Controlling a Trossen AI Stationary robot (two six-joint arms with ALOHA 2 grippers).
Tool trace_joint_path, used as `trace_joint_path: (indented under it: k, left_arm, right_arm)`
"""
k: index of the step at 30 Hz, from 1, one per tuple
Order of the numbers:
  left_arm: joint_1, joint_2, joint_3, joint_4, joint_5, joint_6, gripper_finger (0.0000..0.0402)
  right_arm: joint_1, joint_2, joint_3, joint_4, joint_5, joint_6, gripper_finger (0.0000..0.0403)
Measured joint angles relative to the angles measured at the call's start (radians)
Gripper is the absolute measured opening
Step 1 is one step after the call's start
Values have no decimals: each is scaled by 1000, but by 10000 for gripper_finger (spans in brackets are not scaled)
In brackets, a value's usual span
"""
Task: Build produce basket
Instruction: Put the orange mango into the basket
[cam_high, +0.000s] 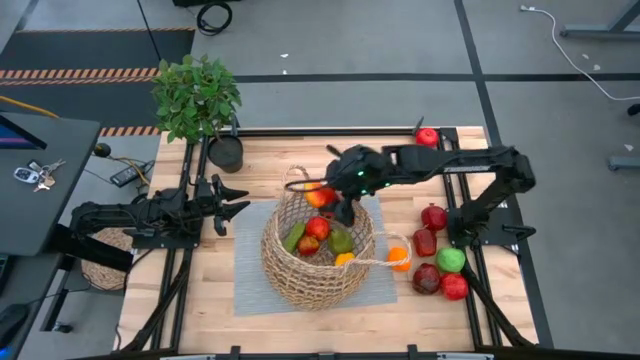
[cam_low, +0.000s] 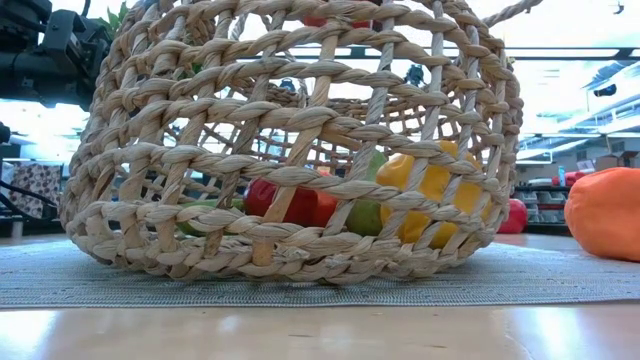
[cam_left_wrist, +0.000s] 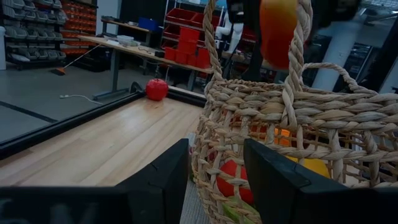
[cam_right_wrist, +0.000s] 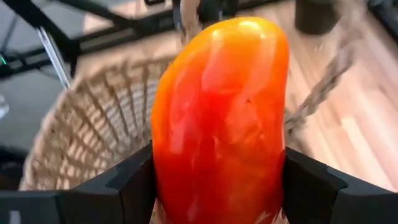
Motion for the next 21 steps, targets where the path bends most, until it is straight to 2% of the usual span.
trace_joint_path:
  k: [7, 11, 21]
  left_arm:
    - [0, 0, 0, 0, 0, 0, 160]
    - [0, 0, 0, 0, 0, 0, 160]
    - [0, 0, 0, 0, 0, 0, 160]
  right_arm:
    - [18, 140, 101, -150, -35, -17, 277]
    - [21, 205, 111, -152, -126, -14, 277]
    - [59, 364, 112, -105, -244, -68, 277]
